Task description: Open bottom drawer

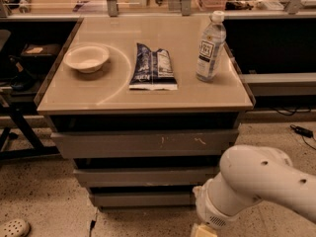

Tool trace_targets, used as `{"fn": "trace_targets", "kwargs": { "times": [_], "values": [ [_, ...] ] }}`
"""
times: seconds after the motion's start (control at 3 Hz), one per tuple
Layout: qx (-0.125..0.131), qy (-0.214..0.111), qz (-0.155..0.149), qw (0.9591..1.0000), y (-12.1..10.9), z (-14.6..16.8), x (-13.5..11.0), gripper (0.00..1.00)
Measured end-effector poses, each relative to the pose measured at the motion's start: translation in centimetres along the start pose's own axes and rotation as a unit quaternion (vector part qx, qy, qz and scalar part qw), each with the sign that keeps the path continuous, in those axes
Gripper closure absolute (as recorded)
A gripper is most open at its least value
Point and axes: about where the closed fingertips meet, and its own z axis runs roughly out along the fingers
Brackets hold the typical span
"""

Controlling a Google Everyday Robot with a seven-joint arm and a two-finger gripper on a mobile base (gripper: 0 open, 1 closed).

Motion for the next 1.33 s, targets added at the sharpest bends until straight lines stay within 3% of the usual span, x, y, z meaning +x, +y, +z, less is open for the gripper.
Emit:
{"fn": "trace_targets", "kwargs": {
  "times": [0.33,0.67,1.0,1.33],
  "values": [
    [-0.017,-0.018,0.009,0.9996,-1.8,7.8,-0.2,0.0],
    [-0.017,-0.018,0.009,0.9996,-1.8,7.8,-0.2,0.0],
    [-0.021,-0.034,0.01,0.9991,-2.6,10.8,-0.4,0.0],
    [-0.01,-0.042,0.009,0.999,-4.6,15.9,-0.1,0.0]
  ]
}}
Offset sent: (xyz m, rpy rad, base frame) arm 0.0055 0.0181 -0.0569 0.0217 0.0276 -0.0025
